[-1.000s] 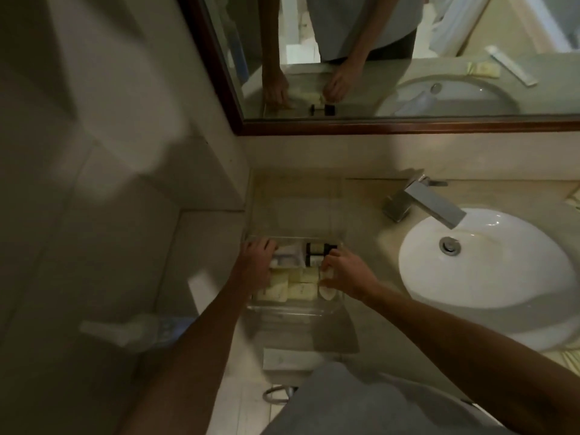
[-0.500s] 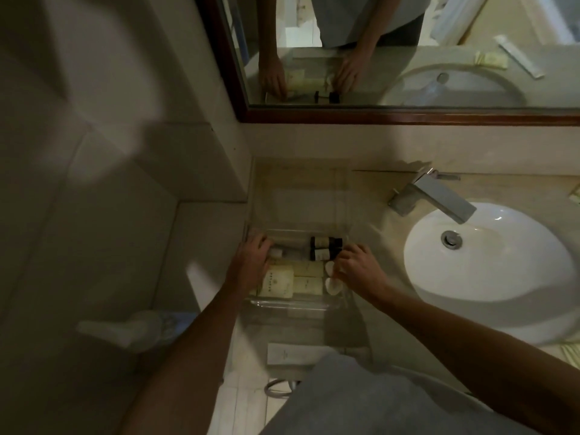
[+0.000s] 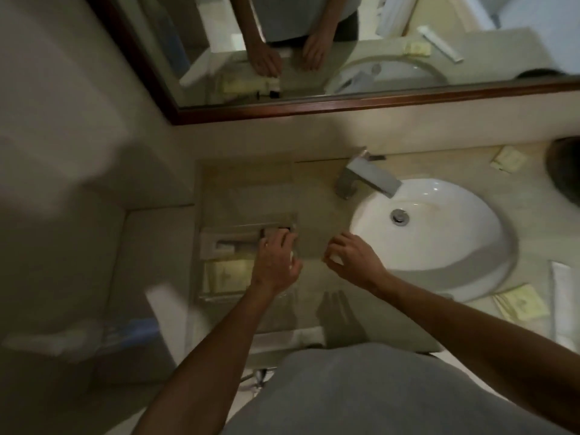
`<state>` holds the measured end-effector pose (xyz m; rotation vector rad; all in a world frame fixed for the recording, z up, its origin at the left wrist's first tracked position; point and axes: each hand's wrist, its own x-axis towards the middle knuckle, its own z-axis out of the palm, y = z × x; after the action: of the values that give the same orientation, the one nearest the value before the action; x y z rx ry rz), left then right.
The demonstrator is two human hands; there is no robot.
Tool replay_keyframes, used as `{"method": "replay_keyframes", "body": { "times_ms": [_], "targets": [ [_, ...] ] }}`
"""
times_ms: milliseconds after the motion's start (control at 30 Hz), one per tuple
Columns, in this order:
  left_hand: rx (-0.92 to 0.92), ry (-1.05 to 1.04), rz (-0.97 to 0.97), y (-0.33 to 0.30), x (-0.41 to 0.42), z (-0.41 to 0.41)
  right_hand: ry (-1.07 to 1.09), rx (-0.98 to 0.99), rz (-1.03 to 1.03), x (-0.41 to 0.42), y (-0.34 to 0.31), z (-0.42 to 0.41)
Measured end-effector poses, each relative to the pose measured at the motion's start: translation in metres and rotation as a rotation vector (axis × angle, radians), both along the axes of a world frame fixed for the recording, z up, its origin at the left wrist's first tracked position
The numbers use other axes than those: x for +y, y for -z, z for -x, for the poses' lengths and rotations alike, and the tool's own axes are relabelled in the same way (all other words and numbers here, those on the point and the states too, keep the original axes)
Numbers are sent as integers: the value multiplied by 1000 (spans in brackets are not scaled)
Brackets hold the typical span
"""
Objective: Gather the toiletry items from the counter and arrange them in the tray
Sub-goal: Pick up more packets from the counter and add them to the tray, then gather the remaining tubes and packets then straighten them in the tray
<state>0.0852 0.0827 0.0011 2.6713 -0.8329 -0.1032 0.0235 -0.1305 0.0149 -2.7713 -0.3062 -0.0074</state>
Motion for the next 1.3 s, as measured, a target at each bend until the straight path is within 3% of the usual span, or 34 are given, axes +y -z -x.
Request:
{"method": "replay_keyframes", "body": {
  "times_ms": [400,700,833,1000,1100,1300],
  "targets": [
    [117,461,46,-13,-296,115,569,120,68,-288,-2,196],
    [141,489,-121,-1,-410,151,83,477,281,-385,26,243],
    [161,422,-142,-3,-435,160,-4,483,278,-398,34,221],
    [160,338,-171,-3,-444,147,-35,317,306,-426,23,183],
    [172,293,-209,-5,-452,127,24,345,274,-463,14,161],
    [170,231,-247,0,-473,94,-162,443,235,-454,22,179]
  ]
}}
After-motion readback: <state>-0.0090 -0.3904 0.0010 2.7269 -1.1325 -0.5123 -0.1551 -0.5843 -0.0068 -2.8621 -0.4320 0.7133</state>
